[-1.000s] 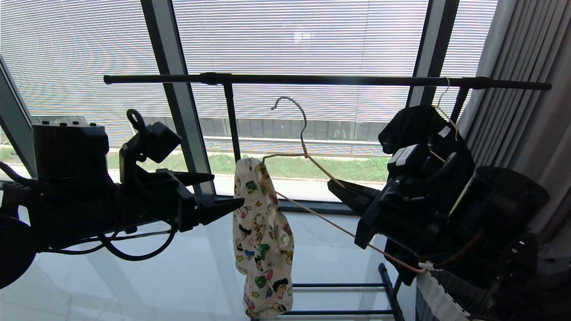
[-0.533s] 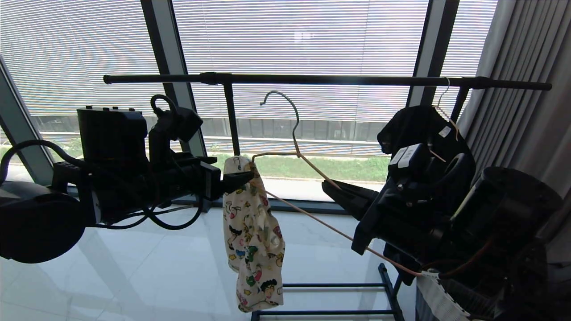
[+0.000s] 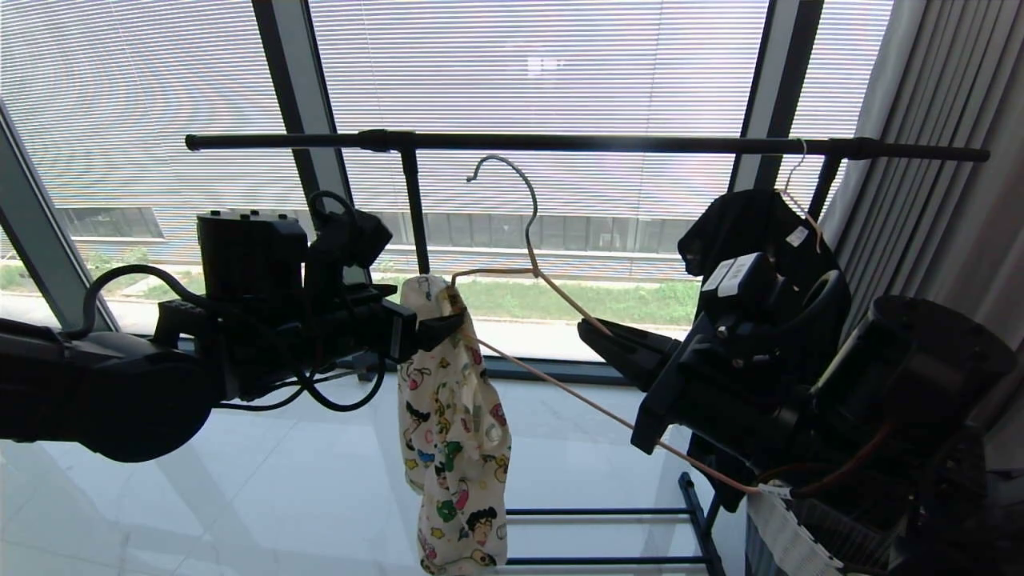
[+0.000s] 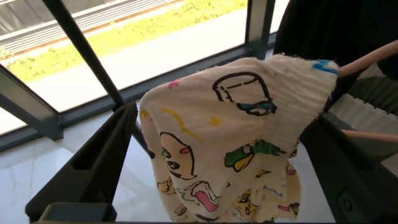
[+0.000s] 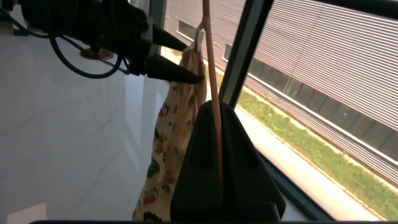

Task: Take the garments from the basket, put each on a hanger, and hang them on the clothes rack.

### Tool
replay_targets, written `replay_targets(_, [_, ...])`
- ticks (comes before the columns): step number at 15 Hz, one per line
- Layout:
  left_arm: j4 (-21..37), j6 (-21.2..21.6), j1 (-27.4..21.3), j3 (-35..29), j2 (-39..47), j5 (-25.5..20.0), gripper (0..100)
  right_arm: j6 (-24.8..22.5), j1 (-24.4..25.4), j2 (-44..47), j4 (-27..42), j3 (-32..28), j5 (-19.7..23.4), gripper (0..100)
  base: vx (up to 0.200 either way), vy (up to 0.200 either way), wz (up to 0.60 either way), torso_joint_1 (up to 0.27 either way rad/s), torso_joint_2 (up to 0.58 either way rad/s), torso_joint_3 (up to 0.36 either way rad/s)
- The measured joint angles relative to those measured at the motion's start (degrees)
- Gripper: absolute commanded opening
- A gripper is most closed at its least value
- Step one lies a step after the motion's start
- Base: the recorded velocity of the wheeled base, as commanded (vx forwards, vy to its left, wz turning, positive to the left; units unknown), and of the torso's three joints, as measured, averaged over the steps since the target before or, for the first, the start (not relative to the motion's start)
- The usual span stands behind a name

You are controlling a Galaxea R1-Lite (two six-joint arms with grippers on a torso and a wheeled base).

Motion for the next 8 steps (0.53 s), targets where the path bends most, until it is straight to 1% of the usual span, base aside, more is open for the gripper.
replay_targets(6, [-0.02,0.13,0.38,0.04,0.10,0.62,100,0.00,-0.02,0.12,0.02,-0.33,-0.02,0,0.000,0.000,0.00,0.000,0.00,0.000])
replay_targets(7, [-0.02,0.16,0.38,0.04,0.09,0.62,0,0.00,-0.02,0.22,0.05,-0.33,0.00,0,0.000,0.000,0.00,0.000,0.00,0.000])
replay_targets(8, [-0.05,0.13,0.38,0.00,0.04,0.62,0,0.00,-0.02,0.30,0.06,-0.33,-0.02,0,0.000,0.000,0.00,0.000,0.00,0.000])
